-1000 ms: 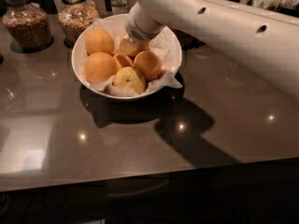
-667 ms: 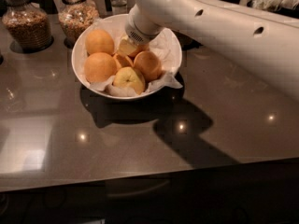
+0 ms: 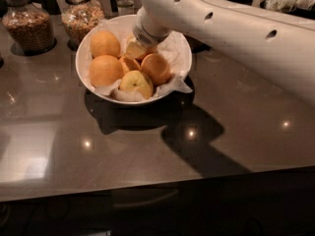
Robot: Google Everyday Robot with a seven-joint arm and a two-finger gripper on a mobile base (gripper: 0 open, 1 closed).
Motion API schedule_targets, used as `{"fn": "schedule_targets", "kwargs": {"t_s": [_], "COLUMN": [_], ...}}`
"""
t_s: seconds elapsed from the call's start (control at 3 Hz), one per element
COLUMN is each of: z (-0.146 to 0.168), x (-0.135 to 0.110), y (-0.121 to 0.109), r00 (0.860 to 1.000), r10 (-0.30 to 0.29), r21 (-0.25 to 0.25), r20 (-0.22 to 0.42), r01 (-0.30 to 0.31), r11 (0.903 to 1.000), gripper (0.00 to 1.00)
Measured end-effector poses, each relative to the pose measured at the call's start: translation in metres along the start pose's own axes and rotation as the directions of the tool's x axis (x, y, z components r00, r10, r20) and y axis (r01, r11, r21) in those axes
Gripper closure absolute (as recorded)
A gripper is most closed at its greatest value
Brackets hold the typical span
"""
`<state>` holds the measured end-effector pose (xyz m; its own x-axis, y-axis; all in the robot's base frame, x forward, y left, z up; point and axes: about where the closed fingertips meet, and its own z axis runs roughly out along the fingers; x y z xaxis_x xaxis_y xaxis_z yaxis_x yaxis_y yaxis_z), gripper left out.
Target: Pick orange from white bowl
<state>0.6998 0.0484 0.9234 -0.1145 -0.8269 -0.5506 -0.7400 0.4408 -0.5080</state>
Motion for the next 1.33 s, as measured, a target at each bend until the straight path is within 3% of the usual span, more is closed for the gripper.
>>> {"fn": "schedule_targets", "kwargs": {"t_s": [0.33,0.67,1.0,1.33], "z": [-0.002,-0.006,-0.003,-0.004], "x": [-0.002,0.003,0.011,0.010], "y": [-0.002,-0.003,-0.002,-0.003], "r00": [1.000,0.998,0.992,0.992], "r10": [0.000,-0.068,-0.123,-0.124], "r21": [0.000,0.061,0.108,0.108], "r20": [0.000,-0.004,-0.018,-0.018], "r01": [0.000,0.068,0.125,0.125], "r11": [1.0000,0.9958,0.9863,0.9863], "gripper": [0.29,0.28,0.31,0.40]}}
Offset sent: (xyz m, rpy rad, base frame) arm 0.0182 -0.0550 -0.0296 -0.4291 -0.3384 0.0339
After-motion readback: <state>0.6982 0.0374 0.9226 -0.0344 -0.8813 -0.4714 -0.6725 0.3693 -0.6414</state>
